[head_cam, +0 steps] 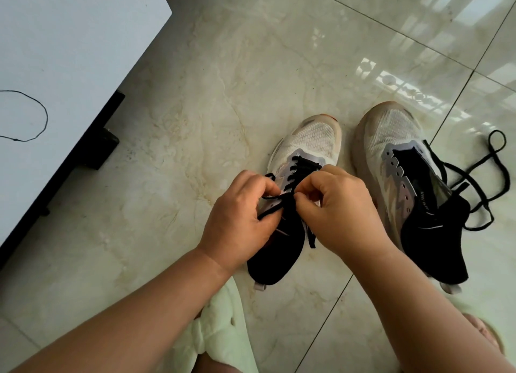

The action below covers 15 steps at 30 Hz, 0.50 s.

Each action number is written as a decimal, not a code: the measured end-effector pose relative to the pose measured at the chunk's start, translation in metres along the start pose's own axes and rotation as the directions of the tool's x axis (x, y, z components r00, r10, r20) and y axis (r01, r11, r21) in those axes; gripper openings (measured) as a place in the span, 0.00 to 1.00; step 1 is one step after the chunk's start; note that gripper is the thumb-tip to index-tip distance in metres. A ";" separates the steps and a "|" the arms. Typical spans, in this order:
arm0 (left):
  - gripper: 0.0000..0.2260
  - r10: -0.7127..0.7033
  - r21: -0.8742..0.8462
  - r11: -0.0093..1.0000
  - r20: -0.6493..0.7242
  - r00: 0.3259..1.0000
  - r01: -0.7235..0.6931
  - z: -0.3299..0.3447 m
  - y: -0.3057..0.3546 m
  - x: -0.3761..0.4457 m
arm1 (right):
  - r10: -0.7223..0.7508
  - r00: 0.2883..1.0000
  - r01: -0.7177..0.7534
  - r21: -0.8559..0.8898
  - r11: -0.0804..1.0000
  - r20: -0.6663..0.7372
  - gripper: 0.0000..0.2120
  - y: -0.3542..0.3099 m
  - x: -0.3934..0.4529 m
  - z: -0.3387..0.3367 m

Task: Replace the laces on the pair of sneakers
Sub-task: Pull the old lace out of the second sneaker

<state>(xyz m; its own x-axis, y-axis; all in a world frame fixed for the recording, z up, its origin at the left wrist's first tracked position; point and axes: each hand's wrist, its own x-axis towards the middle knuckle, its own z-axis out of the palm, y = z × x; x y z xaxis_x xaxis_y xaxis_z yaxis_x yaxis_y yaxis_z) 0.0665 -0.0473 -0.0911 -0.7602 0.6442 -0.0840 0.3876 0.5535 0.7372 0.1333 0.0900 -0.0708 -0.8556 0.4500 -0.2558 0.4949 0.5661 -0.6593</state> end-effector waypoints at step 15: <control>0.09 0.017 0.000 1.000 0.029 0.999 -0.017 0.000 -0.001 0.001 | -0.199 0.966 0.217 -0.098 0.971 0.166 0.07 -0.002 0.013 0.003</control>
<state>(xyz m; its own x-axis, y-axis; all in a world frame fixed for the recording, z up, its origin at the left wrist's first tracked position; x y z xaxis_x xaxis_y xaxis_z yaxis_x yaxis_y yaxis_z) 0.0659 -0.0471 -0.0919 -0.7383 0.6683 -0.0907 0.4003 0.5425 0.7386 0.1206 0.0932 -0.0747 -0.9500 0.2077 -0.2332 0.3102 0.7148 -0.6267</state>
